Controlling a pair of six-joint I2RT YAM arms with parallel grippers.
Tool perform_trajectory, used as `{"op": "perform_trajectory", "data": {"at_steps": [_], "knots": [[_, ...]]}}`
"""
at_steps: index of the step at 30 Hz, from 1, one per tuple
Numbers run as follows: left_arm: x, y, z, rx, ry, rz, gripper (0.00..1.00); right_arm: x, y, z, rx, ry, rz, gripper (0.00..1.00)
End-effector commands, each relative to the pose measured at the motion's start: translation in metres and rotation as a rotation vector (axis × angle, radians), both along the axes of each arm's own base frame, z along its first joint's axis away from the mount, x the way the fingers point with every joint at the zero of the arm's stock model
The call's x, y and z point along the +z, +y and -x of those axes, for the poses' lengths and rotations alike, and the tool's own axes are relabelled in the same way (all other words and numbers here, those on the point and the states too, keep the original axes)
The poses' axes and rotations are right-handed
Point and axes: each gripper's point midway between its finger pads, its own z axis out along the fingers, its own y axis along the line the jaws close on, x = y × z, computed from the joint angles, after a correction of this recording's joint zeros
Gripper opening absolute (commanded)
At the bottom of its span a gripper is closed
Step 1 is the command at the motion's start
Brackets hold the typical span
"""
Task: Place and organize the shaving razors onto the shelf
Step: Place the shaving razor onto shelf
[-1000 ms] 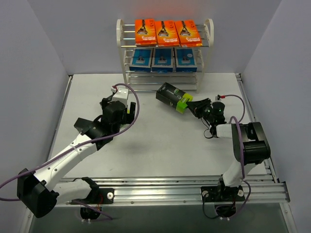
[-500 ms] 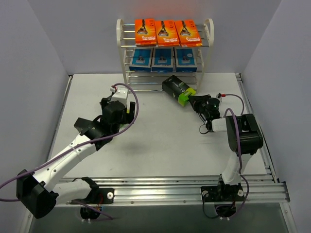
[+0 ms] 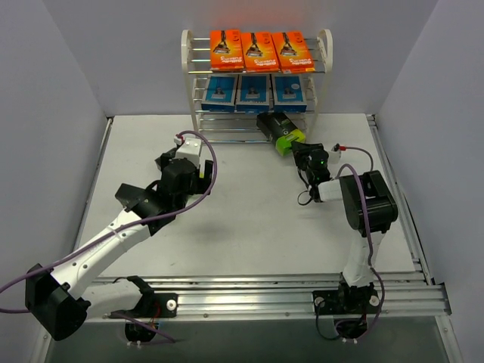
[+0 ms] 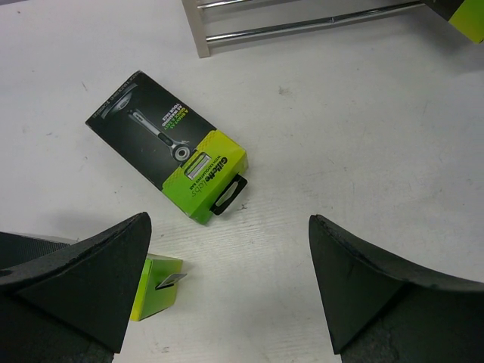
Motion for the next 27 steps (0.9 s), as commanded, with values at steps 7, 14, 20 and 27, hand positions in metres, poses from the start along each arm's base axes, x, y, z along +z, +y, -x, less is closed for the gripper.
{"op": "perform_trajectory", "data": {"at_steps": [7,14,20,27], "knots": [[0.016,-0.016,0.002,-0.038,-0.037,0.067,0.94,0.072,-0.008,-0.028,-0.202,-0.259,-0.083,0.00],[0.014,-0.023,0.004,-0.057,-0.032,0.062,0.94,0.074,-0.005,-0.041,-0.271,-0.262,-0.059,0.00],[0.011,-0.028,0.006,-0.069,-0.024,0.055,0.94,0.070,-0.008,-0.046,-0.349,-0.266,-0.074,0.00],[0.007,-0.036,0.010,-0.089,-0.015,0.039,0.94,0.067,-0.008,-0.052,-0.409,-0.270,-0.092,0.00]]}}
